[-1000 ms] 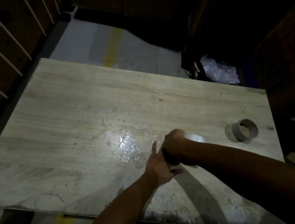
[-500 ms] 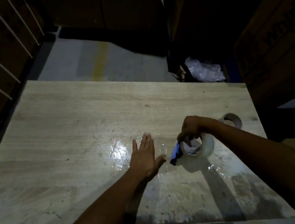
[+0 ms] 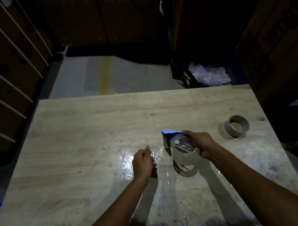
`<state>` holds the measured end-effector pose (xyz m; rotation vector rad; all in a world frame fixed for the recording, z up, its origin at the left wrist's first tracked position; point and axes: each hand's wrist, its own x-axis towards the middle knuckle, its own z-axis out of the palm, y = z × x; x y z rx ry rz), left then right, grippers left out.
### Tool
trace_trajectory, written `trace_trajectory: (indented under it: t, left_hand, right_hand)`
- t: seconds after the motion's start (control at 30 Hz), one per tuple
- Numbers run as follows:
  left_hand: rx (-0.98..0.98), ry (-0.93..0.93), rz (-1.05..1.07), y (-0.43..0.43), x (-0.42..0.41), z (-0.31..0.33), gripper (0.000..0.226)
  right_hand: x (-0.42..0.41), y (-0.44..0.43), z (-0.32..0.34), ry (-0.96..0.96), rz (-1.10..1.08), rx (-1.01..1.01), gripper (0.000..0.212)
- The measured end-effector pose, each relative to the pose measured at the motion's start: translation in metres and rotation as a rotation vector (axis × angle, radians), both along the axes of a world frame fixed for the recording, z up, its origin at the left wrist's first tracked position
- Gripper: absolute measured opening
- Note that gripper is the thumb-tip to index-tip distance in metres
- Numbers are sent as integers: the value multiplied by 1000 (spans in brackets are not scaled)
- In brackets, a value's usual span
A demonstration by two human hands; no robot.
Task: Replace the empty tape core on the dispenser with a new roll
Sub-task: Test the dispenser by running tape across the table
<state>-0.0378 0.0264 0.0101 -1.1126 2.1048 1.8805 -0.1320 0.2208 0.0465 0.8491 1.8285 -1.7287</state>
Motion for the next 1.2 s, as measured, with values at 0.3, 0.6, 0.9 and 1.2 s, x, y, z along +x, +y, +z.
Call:
trace_trajectory:
  t: [0.3,0.6,0.9,1.2]
  left_hand:
    - [-13,-35,-111,11,2,9,55]
    - [103,-149,-108,9,3,8,29]
    - [32,-204,-114,9,1,4,23]
    - [-94,-176,-162,13,4,-9,12]
  right_hand:
    - [29,-36,-41,27,-228,82,26]
    - [55,-63,-58,114,-357,123,20]
    - [64,-62,-69,175,-340,124,27]
    - [72,-52,-82,246,-127,300,39]
